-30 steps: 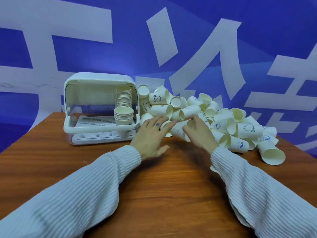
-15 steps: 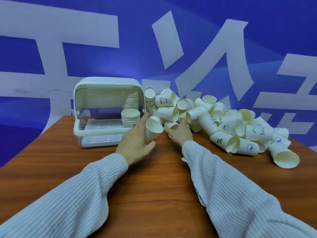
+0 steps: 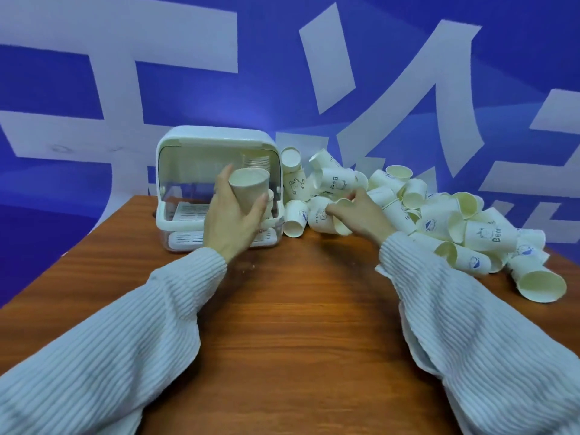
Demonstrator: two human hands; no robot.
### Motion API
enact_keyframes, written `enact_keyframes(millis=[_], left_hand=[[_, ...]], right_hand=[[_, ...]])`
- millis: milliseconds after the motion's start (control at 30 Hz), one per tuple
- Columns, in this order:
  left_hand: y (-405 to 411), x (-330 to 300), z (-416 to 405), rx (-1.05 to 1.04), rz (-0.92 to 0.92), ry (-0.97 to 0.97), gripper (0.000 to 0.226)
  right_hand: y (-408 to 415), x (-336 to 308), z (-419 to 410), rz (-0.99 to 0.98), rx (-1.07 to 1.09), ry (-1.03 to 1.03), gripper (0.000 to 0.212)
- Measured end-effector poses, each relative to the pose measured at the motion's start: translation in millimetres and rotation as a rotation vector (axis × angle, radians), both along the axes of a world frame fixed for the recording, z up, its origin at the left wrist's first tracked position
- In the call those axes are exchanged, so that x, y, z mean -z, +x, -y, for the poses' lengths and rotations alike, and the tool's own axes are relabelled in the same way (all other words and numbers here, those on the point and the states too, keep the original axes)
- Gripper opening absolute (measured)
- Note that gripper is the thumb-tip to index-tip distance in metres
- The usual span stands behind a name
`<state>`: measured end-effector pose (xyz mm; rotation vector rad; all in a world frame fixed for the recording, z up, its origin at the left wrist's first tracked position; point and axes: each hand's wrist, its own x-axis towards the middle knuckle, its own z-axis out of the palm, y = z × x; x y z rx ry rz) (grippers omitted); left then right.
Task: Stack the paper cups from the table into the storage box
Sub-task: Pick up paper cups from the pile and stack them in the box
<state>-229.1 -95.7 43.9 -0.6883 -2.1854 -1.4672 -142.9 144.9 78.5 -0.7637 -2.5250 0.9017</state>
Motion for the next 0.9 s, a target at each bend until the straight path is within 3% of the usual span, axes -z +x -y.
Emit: enact_keyframes(millis=[167,300,500,667,800,900], left_hand=[[-7,-14,13,-0.074,0.089,0.174,0.080],[-9,-11,23,-0.082,0.098,0.187,0.079],[-13,-4,38,-0.121,0.084,0.156,0.077],[-23,0,52,-0.136,0.098,0.149,0.078],[-29,0,55,-0.129,0.096,0.135,0.077],[-34,-5,48,-0.115,0.090,0.130,0.076]], right_hand=[[-24,-27,32,-0.284,-0.182,-0.007,0.066],[-59,-38,63,-0.362,-0.285,0.044,0.071],[-102,-42,89,-0.148,-0.430,0.340,0.066],[-125,-24,97,0.177,-0.565,0.491,0.039],[-126,-5,92,0.288,-0.619,0.574,0.090],[-115,-6,84,0.188,-0.633,0.486,0.101]])
